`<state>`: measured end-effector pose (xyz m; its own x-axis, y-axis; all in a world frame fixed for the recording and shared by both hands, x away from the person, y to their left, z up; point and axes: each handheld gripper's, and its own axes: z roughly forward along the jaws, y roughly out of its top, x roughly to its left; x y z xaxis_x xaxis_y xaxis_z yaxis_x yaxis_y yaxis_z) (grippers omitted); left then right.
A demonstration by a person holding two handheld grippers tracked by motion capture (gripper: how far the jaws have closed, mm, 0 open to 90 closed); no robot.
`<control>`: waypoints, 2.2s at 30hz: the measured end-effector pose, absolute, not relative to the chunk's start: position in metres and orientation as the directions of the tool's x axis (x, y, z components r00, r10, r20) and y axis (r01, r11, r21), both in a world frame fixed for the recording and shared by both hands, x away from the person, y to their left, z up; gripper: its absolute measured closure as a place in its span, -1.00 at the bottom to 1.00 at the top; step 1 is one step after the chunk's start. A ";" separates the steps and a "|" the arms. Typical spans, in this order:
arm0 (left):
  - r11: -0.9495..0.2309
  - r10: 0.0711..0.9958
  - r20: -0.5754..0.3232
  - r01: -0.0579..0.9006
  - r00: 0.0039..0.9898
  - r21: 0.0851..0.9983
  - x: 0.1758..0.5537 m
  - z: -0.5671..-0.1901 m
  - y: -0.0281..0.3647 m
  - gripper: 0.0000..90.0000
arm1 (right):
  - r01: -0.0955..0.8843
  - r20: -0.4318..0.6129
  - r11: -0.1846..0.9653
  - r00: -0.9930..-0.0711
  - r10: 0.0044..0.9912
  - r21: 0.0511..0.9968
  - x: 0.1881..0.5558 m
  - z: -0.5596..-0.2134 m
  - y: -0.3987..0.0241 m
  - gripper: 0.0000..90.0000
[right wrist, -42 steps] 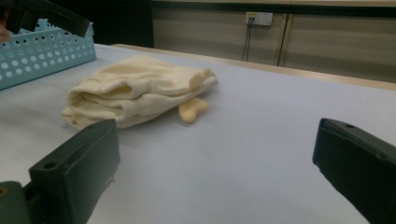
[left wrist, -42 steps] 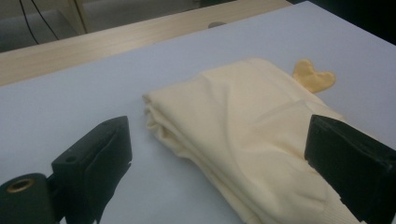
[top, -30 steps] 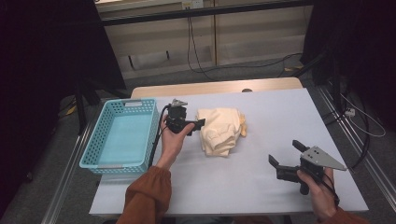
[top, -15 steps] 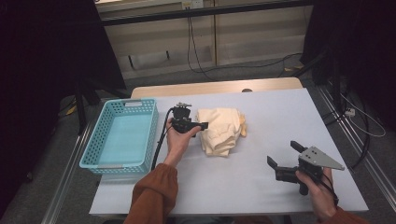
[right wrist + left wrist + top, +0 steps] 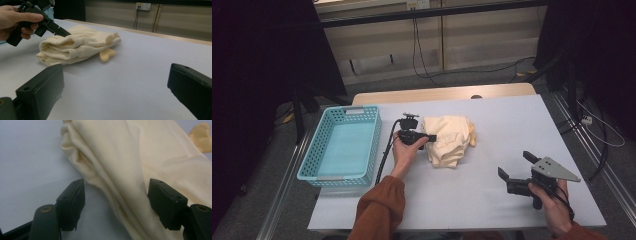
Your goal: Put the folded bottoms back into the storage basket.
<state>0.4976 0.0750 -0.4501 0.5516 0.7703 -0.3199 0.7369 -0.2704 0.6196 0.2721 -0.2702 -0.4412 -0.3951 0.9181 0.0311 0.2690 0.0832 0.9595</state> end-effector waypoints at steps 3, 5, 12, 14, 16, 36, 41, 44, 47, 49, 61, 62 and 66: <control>-0.266 0.774 -0.323 0.742 0.545 0.616 0.497 -0.450 0.073 -0.30 | 0.272 0.032 0.083 -0.395 0.918 0.959 0.272 -0.442 -0.270 -0.99; -0.263 0.772 -0.329 0.744 0.544 0.615 0.498 -0.450 0.073 -0.27 | 0.270 0.029 0.088 -0.399 0.917 0.959 0.272 -0.442 -0.270 -0.99; -0.233 0.781 -0.335 0.743 0.527 0.628 0.497 -0.452 0.065 -0.19 | 0.269 0.026 0.089 -0.397 0.918 0.959 0.272 -0.441 -0.270 -0.98; -0.232 0.783 -0.333 0.744 0.525 0.627 0.497 -0.452 0.064 -0.18 | 0.269 0.027 0.089 -0.397 0.917 0.959 0.272 -0.441 -0.270 -0.98; -0.223 0.781 -0.349 0.753 0.518 0.619 0.499 -0.452 0.062 -0.14 | 0.269 0.027 0.088 -0.397 0.917 0.959 0.272 -0.442 -0.270 -0.98; -0.192 0.728 -0.445 0.778 0.522 0.598 0.497 -0.455 0.064 0.57 | 0.273 0.032 0.090 -0.411 0.911 0.958 0.272 -0.442 -0.269 -0.98; -0.180 0.730 -0.444 0.773 0.520 0.608 0.495 -0.450 0.064 0.58 | 0.275 0.034 0.086 -0.406 0.913 0.958 0.272 -0.442 -0.270 -0.98; -0.180 0.727 -0.446 0.772 0.522 0.610 0.494 -0.447 0.065 0.59 | 0.272 0.033 0.086 -0.406 0.913 0.958 0.272 -0.442 -0.270 -0.98; -0.175 0.723 -0.444 0.763 0.529 0.622 0.493 -0.444 0.064 0.59 | 0.274 0.036 0.084 -0.404 0.914 0.958 0.272 -0.442 -0.270 -0.98; -0.172 0.716 -0.449 0.759 0.534 0.628 0.493 -0.441 0.064 0.60 | 0.273 0.036 0.082 -0.402 0.915 0.958 0.272 -0.442 -0.270 -0.98; -0.183 0.696 -0.431 0.723 0.574 0.666 0.488 -0.427 0.061 0.60 | 0.274 0.038 0.081 -0.403 0.914 0.958 0.272 -0.442 -0.270 -0.98; -0.159 0.687 -0.459 0.733 0.563 0.661 0.488 -0.425 0.061 0.60 | 0.275 0.043 0.076 -0.404 0.914 0.959 0.272 -0.442 -0.270 -0.98; -0.170 0.685 -0.438 0.713 0.582 0.680 0.486 -0.421 0.059 0.60 | 0.273 0.039 0.080 -0.406 0.913 0.959 0.272 -0.442 -0.270 -0.98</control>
